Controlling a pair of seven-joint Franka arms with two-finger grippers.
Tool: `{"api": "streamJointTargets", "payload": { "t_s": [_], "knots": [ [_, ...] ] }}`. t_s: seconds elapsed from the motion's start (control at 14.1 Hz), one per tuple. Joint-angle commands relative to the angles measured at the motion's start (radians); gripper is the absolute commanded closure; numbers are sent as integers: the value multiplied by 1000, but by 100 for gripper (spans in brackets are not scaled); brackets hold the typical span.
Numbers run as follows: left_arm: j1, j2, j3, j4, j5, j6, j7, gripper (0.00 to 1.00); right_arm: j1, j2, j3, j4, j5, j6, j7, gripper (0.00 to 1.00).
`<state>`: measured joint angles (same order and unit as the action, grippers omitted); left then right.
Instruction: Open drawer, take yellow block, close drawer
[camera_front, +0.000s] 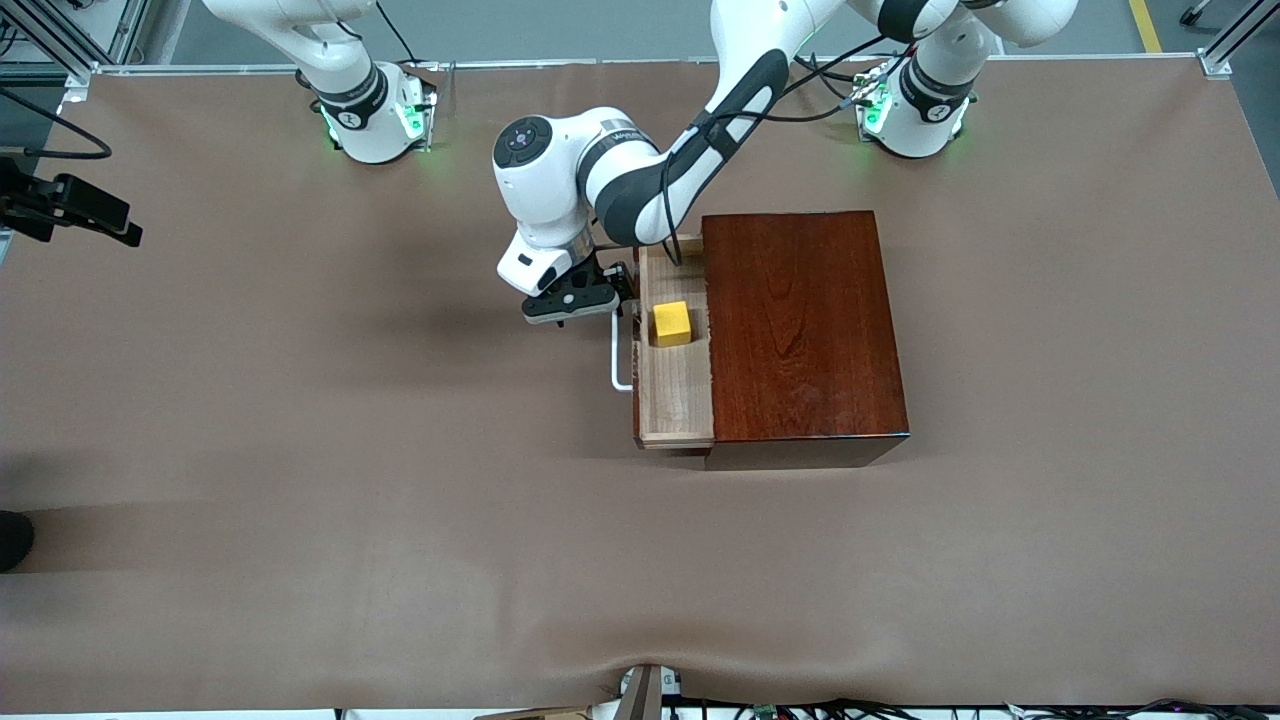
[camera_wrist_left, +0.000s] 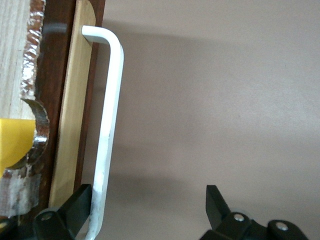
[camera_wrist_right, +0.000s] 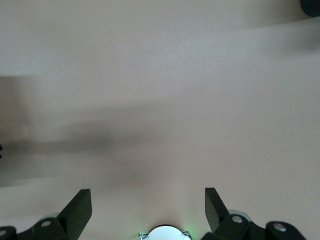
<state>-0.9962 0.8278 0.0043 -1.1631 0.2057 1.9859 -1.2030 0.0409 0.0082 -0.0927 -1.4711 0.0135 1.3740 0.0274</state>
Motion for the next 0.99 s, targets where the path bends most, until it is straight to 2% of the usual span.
{"api": "streamJointTargets", "payload": {
  "t_s": [0.0, 0.5, 0.71, 0.92],
  "knots": [
    [-7, 5, -3, 26, -16, 11, -21, 0, -10, 6, 2, 14, 10, -1, -6, 0],
    [31, -81, 3, 22, -17, -5, -12, 0, -10, 6, 4, 14, 11, -1, -6, 0],
    [86, -198, 11, 14, -57, -31, 17, 0, -10, 9, 2, 14, 0, 2, -7, 0],
    [160, -309, 14, -4, -57, -126, 136, 0, 1, 42, 5, 17, -32, 11, -8, 0]
  ]
}}
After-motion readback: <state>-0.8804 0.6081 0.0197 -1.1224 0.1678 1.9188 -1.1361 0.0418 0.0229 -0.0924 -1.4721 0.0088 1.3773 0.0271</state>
